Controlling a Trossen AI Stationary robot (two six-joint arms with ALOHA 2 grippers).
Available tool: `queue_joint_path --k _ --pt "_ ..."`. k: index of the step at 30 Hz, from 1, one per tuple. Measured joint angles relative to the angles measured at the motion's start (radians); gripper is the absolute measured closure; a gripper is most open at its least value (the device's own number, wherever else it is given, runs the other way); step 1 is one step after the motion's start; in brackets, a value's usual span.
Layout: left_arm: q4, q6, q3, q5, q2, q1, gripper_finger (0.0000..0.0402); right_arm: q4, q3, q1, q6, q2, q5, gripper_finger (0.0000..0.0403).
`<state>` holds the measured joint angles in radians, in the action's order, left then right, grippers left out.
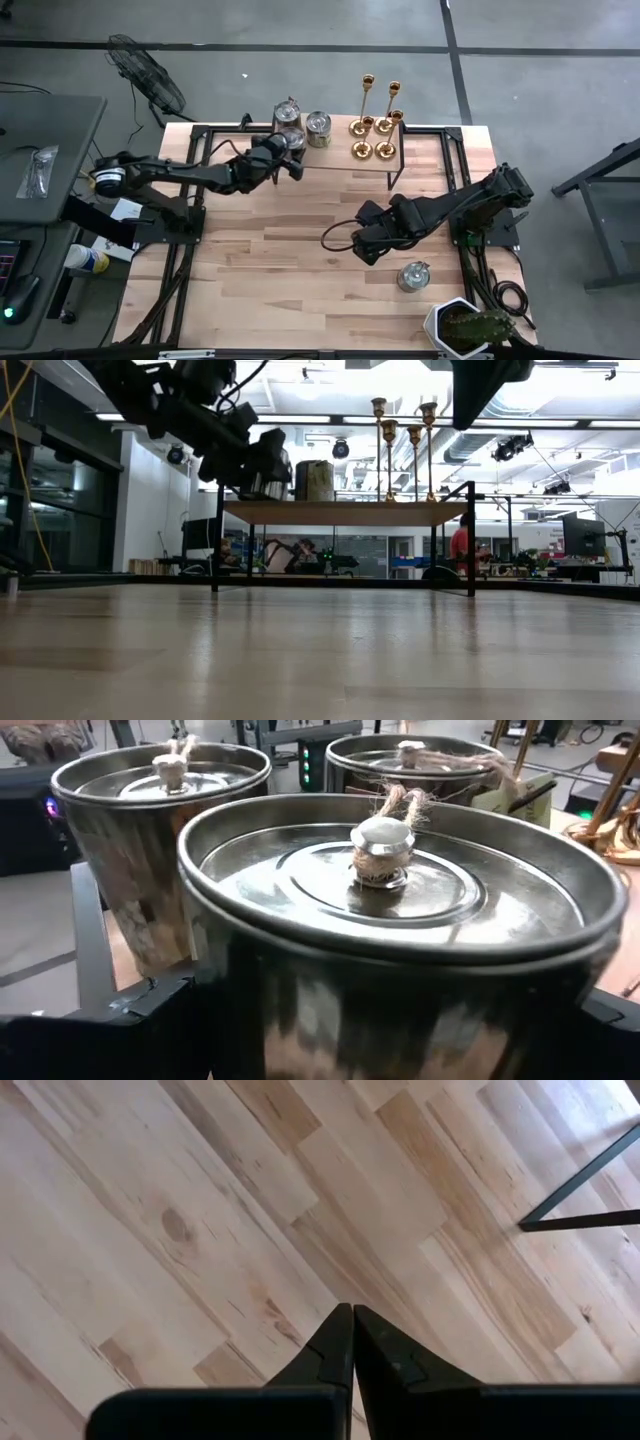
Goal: Pick & Place candle stick holders
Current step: Align the silver scented candle on the shelf with the silver scented candle
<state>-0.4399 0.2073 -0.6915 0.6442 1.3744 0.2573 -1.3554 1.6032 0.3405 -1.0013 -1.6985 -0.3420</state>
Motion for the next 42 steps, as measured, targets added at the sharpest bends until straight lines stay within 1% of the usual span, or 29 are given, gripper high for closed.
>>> queue_joint_path --k 5,11,22,31,42 --pt "-0.045 -0.006 -0.002 0.017 0.031 0.0 0.0046 0.0 0.0 0.0 0.002 0.0 0.0 0.0401" --pt "-0.035 -0.019 -0.002 0.101 0.033 0.0 0.0046 0.001 0.0 0.0 0.001 0.0 0.0 0.0401" --pt "-0.029 -0.019 0.0 0.155 0.033 0.005 0.0046 0.002 0.0 -0.002 0.002 -0.001 0.0 0.0401" --pt "-0.034 0.007 0.0 0.076 0.033 0.07 0.0046 0.003 0.0 -0.009 0.002 -0.001 0.0 0.0401" --pt "-0.032 0.003 0.0 0.045 0.033 0.07 0.0045 0.008 0.001 -0.009 0.003 -0.001 0.0 0.0401"
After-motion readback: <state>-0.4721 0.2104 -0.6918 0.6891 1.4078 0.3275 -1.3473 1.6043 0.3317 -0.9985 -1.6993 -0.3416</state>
